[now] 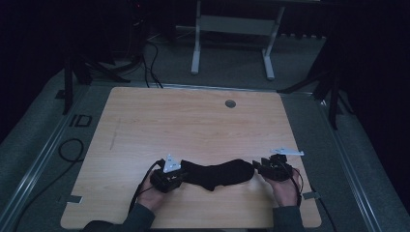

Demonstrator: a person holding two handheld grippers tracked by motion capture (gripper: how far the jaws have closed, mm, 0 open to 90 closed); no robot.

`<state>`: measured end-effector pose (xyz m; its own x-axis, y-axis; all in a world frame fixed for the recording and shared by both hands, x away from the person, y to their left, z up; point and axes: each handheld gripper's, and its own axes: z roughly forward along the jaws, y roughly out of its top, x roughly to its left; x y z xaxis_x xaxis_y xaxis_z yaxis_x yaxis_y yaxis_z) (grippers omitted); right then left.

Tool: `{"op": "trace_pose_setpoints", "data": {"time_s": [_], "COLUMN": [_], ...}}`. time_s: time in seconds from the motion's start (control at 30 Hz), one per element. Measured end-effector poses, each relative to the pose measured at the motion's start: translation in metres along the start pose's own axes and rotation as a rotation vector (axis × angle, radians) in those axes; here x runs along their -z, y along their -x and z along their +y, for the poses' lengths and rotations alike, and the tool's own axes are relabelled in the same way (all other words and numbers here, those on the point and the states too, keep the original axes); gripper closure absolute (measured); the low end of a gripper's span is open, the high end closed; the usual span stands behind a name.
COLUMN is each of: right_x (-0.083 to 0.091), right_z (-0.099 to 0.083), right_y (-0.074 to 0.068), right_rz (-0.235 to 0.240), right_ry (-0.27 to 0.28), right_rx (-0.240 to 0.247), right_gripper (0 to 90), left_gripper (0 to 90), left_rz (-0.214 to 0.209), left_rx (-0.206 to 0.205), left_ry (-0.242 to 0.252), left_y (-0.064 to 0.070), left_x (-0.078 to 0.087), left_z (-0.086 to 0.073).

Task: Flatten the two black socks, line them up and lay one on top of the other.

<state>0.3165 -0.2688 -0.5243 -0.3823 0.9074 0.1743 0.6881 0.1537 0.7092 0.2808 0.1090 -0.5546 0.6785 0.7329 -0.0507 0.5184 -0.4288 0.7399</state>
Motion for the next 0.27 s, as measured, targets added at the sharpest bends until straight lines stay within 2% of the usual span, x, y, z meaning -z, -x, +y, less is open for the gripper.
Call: {"op": "trace_pose_setpoints", "data": {"time_s": [0.17,0.27], "right_x": [-0.0042,-0.0056], "right_z": [-0.0022,-0.0029], "right_y": [0.003,0.0057], "right_rz": [0.0,-0.011], "right_ry": [-0.016,-0.02], "right_rx": [-0.005,-0.003], "right_gripper": [52.5,52.0], "left_gripper": [64.5,58.8], "left_rz": [-0.04,-0.047], "left_rx": [0.012,0.025], "left_ry": [0.043,0.072], "left_y": [-0.0015,-0.0041], "left_x": [0.0048,0.0087], "left_z": [0.0016,0.0025]}}
